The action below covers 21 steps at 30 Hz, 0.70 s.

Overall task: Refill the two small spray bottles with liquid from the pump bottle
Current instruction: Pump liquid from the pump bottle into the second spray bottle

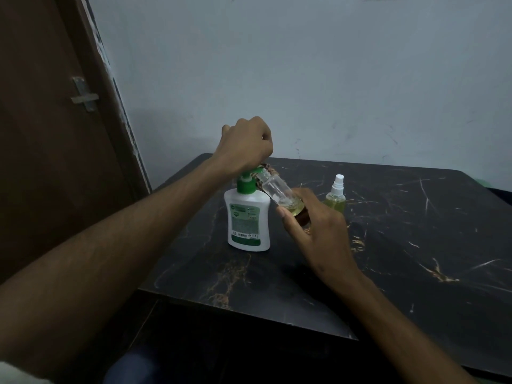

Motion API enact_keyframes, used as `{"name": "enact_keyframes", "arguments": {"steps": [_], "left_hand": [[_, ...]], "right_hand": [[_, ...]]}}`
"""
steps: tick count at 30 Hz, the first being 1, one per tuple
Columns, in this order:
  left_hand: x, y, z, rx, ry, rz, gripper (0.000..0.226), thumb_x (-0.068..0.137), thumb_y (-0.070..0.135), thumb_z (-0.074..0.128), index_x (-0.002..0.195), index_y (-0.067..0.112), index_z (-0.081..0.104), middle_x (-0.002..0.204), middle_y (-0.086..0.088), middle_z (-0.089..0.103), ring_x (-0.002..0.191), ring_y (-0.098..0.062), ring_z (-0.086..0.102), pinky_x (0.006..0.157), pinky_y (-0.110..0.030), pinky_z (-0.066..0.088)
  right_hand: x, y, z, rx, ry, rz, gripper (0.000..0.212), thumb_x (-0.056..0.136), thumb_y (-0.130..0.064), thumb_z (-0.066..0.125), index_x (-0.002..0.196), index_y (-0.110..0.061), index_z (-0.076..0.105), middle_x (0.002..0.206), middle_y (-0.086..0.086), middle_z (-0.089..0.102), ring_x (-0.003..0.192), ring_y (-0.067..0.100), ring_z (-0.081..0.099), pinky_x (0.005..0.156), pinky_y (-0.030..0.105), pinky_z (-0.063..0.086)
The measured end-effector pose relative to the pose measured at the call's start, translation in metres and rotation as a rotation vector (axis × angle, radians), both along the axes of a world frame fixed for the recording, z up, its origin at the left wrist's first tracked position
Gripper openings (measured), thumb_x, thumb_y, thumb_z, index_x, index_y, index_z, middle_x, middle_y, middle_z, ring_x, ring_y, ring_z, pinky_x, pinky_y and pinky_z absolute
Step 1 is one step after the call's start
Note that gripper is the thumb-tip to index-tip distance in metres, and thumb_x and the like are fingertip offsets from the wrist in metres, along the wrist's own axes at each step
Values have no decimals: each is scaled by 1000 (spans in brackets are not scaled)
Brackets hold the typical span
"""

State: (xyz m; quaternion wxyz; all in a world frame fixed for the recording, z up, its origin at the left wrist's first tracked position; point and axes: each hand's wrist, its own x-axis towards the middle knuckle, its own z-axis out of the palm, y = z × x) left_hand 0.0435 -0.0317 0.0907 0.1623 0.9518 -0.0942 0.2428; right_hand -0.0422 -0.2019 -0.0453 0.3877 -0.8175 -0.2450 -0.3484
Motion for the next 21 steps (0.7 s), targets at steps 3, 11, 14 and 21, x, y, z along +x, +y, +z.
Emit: {"name": "enact_keyframes", "arguments": {"steps": [3, 11, 14, 21], "left_hand": [[-2, 0, 1, 6, -2, -1, 20, 85, 11, 60, 85, 16, 79, 84, 3, 78, 89, -24, 70, 102, -51, 46], [-1, -3, 3, 19, -10, 3, 22, 87, 9, 58, 87, 16, 79, 91, 2, 78, 93, -24, 69, 101, -48, 44], [-3, -3, 2, 30, -12, -3, 22, 88, 9, 58, 87, 17, 79, 92, 2, 78, 93, -23, 68, 98, -45, 38], [-2, -4, 4, 32, -25, -11, 22, 88, 9, 58, 89, 15, 79, 92, 1, 78, 94, -23, 67, 100, -47, 39]], "right_hand": [[-1, 0, 1, -1, 9, 4, 36, 102, -48, 54, 128, -24, 59, 97, -9, 69, 78, 2, 63, 68, 26, 56], [0, 0, 1, 5, 16, 7, 34, 103, -46, 55, 127, -23, 59, 98, -9, 69, 78, 3, 64, 68, 25, 55], [-1, 0, 1, 5, 13, 9, 35, 102, -48, 54, 127, -24, 59, 97, -13, 66, 78, 1, 63, 68, 23, 55], [-1, 0, 2, 9, 5, 14, 36, 102, -48, 53, 128, -24, 59, 99, -15, 64, 79, 1, 64, 69, 21, 55]]}}
